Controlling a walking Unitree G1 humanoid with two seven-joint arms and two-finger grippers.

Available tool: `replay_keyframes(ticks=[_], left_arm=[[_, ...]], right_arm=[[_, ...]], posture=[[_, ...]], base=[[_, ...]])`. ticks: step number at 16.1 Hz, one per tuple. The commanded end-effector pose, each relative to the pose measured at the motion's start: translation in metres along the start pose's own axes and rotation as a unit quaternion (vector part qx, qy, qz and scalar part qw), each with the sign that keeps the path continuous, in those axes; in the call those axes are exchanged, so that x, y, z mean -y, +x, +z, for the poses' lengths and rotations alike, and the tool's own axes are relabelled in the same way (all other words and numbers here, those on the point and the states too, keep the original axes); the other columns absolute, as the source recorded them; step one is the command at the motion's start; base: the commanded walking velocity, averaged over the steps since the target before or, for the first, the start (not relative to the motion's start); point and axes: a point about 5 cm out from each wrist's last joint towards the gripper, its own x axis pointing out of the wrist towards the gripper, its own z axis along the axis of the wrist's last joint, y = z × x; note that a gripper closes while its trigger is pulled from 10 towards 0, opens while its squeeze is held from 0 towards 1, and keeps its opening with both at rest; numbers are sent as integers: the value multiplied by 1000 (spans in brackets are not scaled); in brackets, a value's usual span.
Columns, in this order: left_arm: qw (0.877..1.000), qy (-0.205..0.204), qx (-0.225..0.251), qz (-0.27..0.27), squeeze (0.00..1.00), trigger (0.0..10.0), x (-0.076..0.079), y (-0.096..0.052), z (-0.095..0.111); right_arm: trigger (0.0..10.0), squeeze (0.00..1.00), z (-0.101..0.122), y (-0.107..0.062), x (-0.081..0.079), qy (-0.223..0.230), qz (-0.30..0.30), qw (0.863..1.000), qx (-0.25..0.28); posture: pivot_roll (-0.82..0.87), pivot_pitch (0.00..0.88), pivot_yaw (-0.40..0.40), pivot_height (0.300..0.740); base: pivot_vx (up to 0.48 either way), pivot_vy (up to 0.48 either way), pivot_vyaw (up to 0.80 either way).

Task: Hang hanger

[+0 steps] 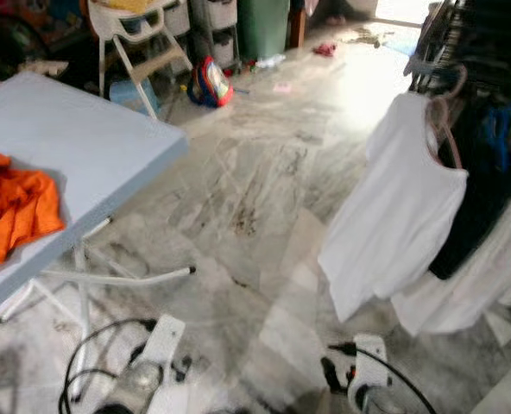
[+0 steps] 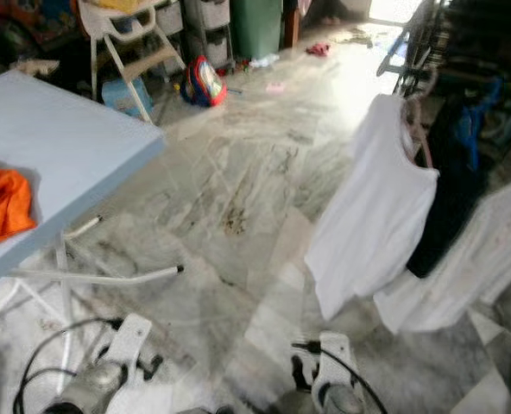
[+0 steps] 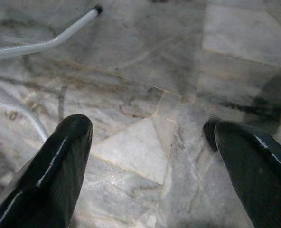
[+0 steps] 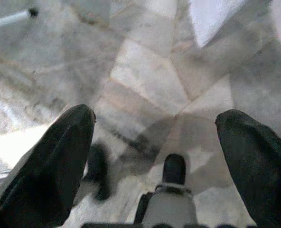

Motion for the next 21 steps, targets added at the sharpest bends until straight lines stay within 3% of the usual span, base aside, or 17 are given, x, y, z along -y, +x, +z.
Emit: replay_keyframes(ticks=[1, 9, 17, 21], left_arm=[[1000, 4, 0, 0, 0, 10000, -4, -1, -1], [1000, 10, -1, -4, 0, 10000, -5, -1, -3], [1000, 6, -20, 6, 0, 10000, -4, -2, -8], [1000, 8, -22, 7, 0, 10000, -7, -2, -11]], right_arm=[[10000, 0, -4, -1, -1, 4, -1, 1000, -5], [10000, 0, -6, -1, -2, 1, 1, 1000, -6], [10000, 0, -9, -2, -2, -9, 5, 1000, -12], [10000, 0, -11, -3, -2, -10, 5, 1000, -15]], posture=[[-16, 134, 82, 740], [-18, 142, 85, 740], [-13, 142, 80, 740], [-13, 143, 81, 740]], base=[[326, 0, 0], [352, 0, 0], [0, -30, 135], [0, 335, 0]])
